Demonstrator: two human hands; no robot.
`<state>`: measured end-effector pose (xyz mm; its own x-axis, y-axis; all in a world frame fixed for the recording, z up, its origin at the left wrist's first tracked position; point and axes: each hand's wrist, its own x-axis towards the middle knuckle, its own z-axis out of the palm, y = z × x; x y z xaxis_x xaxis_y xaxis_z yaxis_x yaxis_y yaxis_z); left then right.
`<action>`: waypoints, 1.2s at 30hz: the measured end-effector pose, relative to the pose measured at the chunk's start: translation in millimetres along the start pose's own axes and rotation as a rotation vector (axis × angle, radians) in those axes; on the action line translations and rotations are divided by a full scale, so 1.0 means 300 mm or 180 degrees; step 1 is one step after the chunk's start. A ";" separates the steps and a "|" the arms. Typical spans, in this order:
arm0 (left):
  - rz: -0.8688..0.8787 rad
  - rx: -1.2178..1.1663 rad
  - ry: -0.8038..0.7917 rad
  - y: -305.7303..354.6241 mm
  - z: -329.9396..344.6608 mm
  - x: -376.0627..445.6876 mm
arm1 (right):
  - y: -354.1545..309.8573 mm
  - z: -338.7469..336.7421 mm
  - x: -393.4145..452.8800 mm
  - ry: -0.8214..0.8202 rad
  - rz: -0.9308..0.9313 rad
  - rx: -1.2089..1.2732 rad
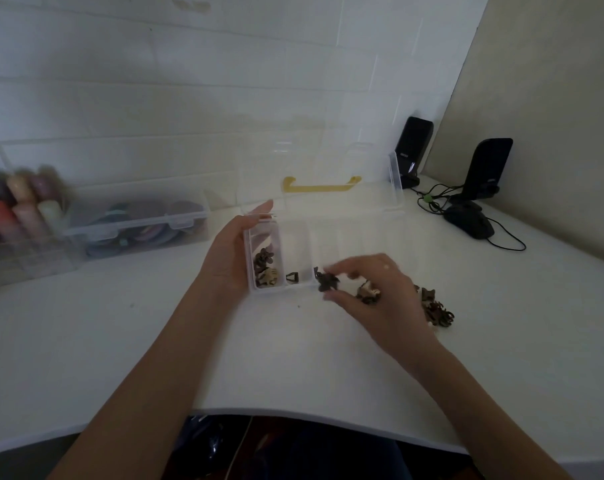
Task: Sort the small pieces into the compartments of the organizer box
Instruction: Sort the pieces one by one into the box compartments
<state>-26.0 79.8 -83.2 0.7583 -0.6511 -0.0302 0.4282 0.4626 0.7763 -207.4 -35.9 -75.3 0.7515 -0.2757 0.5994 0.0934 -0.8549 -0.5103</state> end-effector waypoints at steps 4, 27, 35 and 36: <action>-0.0057 0.0048 -0.0100 -0.001 -0.023 0.012 | -0.118 0.103 0.140 0.0017 -0.0722 -0.0342; -0.0096 0.0038 -0.0006 0.007 0.006 -0.024 | 0.140 -0.069 -0.082 0.0206 0.0624 -0.1705; -0.0071 -0.0061 0.0059 0.018 0.018 -0.026 | 0.131 -0.024 -0.083 -0.0355 0.0685 -0.2005; -0.0076 -0.0077 0.0051 0.018 0.020 -0.025 | 0.131 -0.023 -0.083 -0.0399 0.0729 -0.1987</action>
<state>-32.3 83.7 -75.1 0.7555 -0.6525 -0.0588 0.4578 0.4616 0.7599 -227.0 -65.8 -106.0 0.7810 -0.4592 0.4232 -0.4437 -0.8849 -0.1414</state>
